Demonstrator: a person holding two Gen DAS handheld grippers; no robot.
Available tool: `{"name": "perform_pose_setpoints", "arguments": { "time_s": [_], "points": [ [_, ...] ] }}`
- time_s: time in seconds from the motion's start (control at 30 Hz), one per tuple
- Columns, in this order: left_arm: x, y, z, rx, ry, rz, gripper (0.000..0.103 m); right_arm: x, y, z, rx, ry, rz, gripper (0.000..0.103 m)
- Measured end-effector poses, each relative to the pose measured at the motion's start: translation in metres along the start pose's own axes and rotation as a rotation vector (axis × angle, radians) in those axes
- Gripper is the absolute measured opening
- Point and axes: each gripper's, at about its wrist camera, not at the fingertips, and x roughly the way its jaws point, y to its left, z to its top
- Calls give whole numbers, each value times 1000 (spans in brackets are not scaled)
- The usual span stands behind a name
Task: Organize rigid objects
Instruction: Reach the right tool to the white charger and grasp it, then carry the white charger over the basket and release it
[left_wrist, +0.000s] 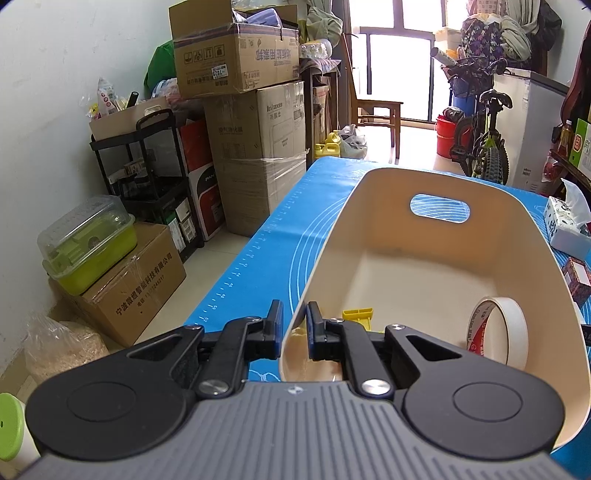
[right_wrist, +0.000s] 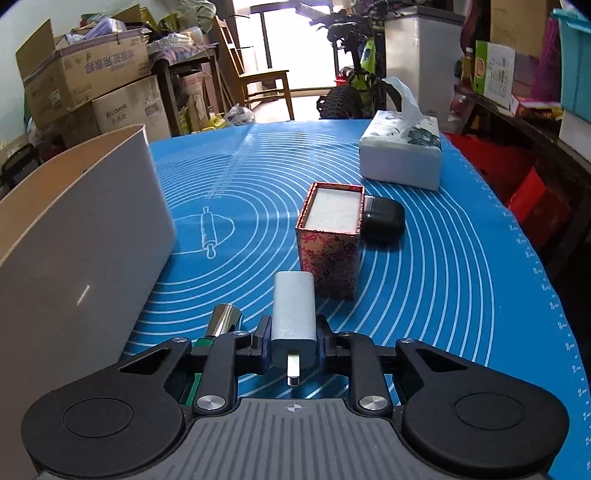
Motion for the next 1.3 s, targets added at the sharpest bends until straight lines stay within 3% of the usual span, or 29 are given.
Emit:
{"name": "perform_pose_setpoints", "arguments": {
  "time_s": [0.23, 0.73, 0.97, 1.3],
  "points": [
    [0, -1, 0, -4, 1, -3, 15, -18, -6, 8, 82, -28, 45, 32],
    [0, -2, -1, -11, 2, -7, 15, -80, 15, 37, 135, -202, 167, 32],
    [0, -1, -1, -10, 2, -6, 15, -106, 33, 47, 99, -264, 233, 32],
    [1, -3, -2, -6, 0, -6, 15, -109, 90, 39, -59, -257, 313, 32]
  ]
}}
